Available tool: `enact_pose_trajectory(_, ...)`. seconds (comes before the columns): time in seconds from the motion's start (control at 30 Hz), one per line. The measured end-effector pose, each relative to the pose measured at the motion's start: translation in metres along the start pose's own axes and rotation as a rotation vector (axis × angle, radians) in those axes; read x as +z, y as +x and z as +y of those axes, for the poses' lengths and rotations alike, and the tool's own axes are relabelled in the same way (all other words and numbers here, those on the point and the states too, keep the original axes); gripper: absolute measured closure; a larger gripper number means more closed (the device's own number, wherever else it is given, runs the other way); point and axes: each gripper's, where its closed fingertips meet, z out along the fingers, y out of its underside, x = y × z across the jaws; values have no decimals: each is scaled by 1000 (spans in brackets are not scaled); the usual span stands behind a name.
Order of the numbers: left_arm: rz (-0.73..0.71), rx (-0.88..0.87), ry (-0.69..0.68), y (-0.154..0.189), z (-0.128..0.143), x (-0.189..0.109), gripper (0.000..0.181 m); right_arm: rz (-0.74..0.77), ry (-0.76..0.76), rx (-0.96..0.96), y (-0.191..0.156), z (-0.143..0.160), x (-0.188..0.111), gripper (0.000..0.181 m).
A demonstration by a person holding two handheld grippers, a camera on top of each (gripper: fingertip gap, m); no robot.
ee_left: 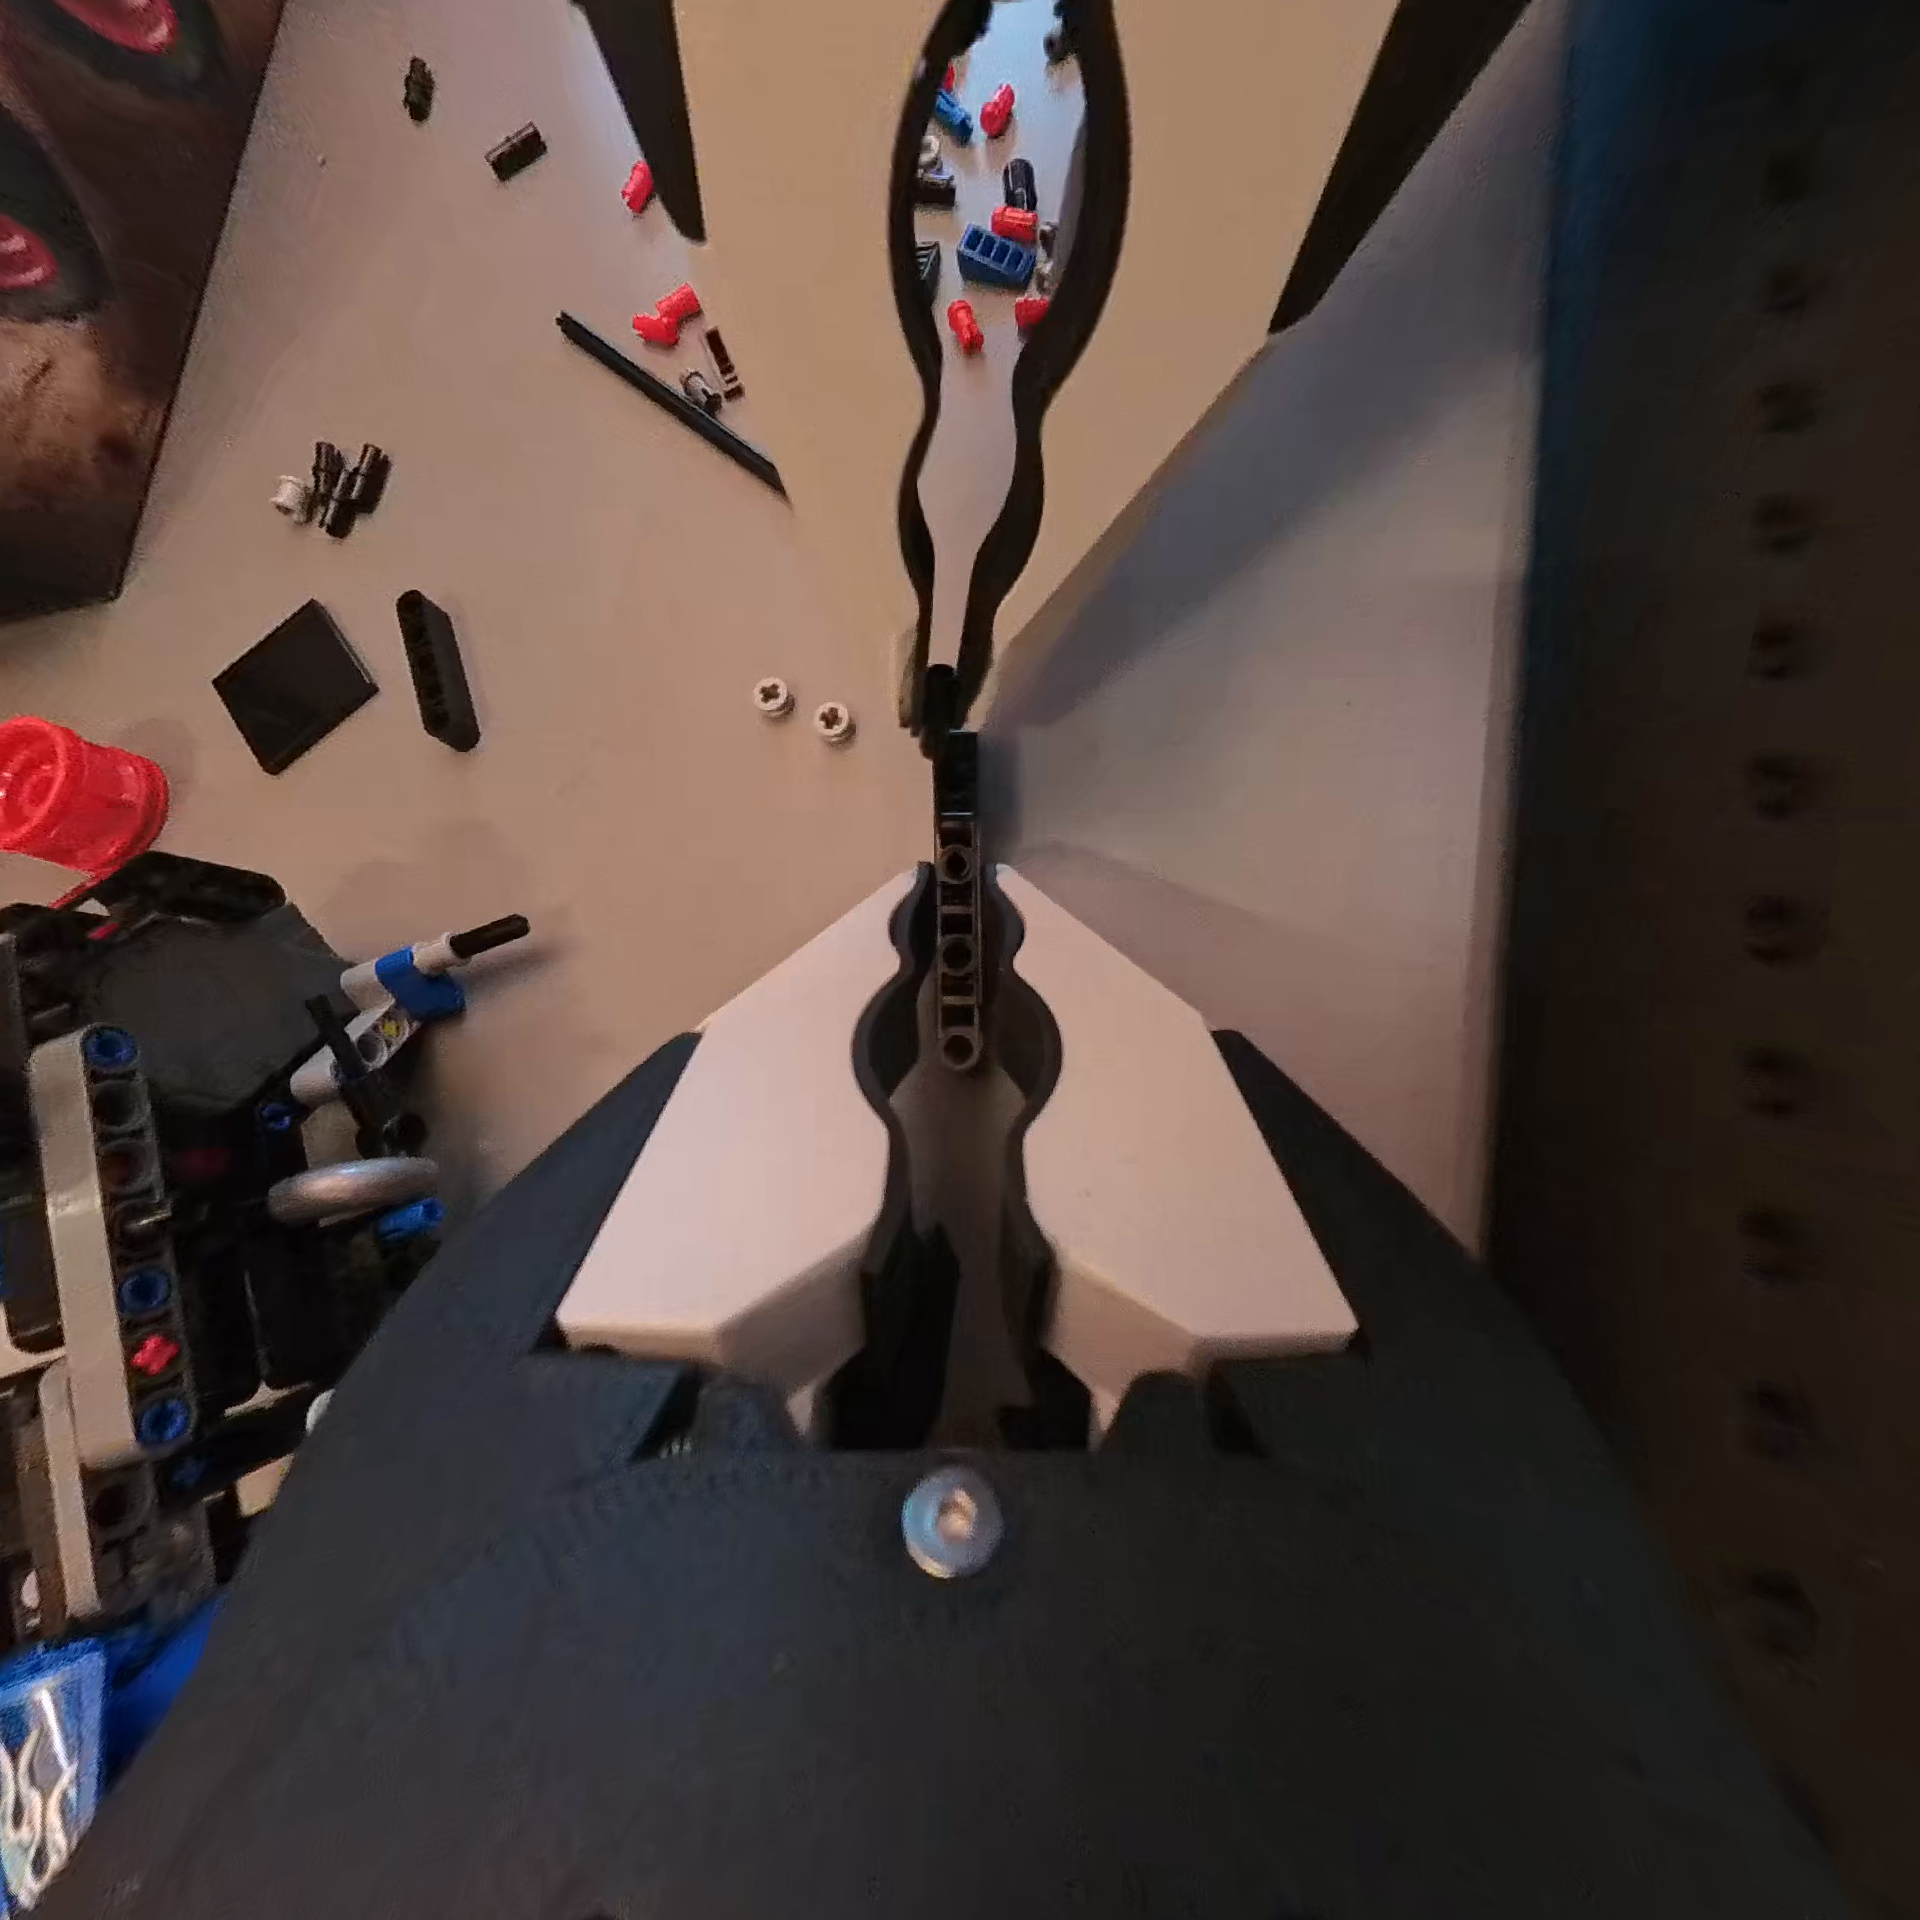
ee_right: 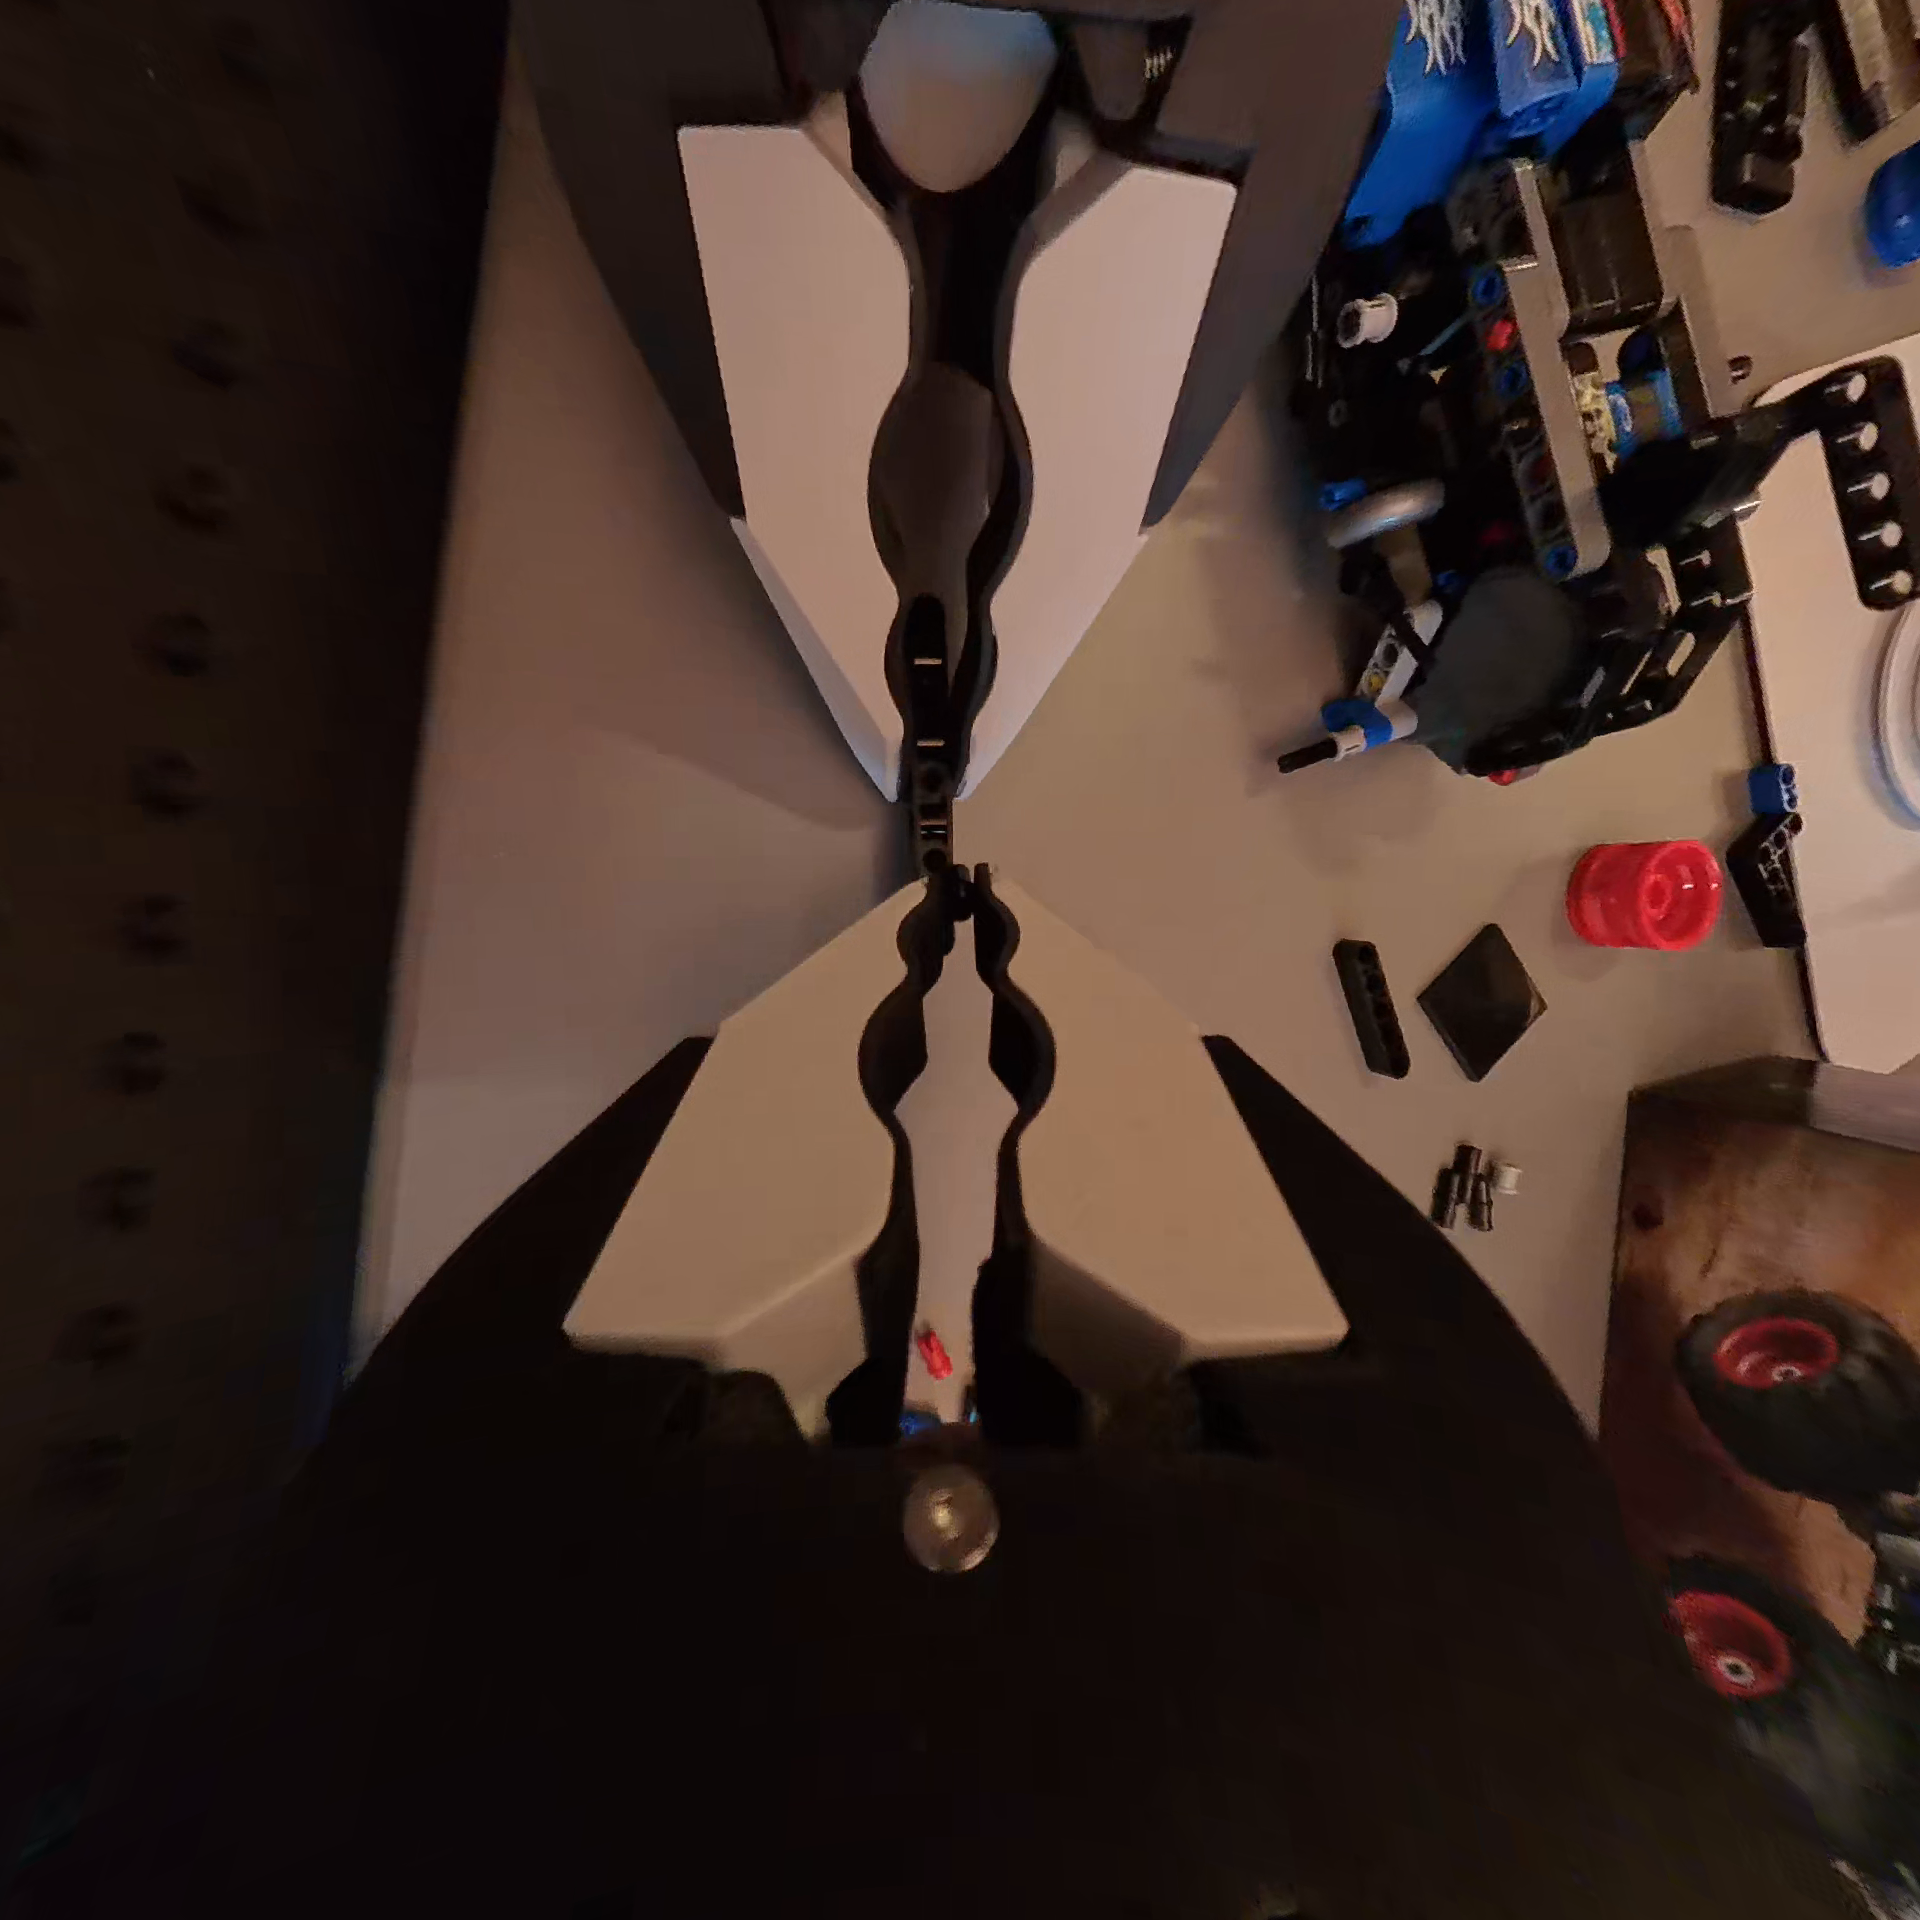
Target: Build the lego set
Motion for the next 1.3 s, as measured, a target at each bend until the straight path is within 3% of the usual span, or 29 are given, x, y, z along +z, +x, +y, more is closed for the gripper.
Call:
enact_pose_trajectory(0.5, 94, -84, 21, 1, -2, 4, 175, -36, -115, -130, -4, 0, 5, 179)
enact_pose_trajectory(1.3, 123, -115, 29, 2, -3, 5, 174, -161, 76, -16, -6, 4, 4, 180)
